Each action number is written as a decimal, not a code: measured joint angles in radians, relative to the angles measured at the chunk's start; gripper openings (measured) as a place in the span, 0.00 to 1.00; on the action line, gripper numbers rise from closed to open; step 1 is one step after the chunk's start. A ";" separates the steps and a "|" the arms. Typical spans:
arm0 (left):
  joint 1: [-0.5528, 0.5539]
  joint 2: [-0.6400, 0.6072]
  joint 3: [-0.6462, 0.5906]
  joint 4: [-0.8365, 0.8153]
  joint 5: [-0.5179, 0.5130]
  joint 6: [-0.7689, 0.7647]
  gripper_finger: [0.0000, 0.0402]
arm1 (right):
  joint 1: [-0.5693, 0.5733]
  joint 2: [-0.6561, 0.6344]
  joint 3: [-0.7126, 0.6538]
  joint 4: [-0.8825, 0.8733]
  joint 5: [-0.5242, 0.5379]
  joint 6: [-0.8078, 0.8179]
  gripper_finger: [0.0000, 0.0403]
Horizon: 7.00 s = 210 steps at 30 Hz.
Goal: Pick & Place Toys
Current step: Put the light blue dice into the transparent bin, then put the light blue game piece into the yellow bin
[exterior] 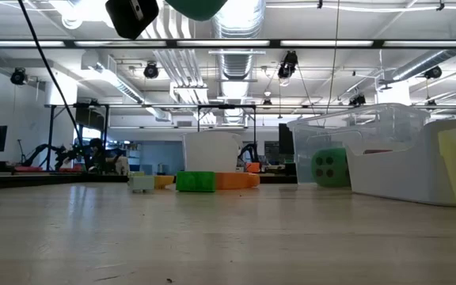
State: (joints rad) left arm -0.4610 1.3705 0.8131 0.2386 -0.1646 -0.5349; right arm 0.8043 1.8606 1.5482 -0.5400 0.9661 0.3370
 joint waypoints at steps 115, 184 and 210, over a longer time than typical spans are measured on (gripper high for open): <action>0.008 -0.029 0.079 -0.439 -0.083 -0.219 0.83 | -0.486 -0.200 0.428 -1.036 -0.264 0.619 0.27; 0.032 -0.030 0.078 -0.479 -0.127 -0.195 0.83 | -1.221 -0.191 -0.193 -0.785 -0.446 0.122 0.75; 0.038 -0.030 0.078 -0.485 -0.147 -0.196 0.83 | -1.109 -0.302 -0.098 -0.892 -0.470 0.291 0.88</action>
State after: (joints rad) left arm -0.4229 1.3407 0.8913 -0.2463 -0.3116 -0.7307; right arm -0.3047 1.5585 1.4507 -1.4324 0.4964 0.6276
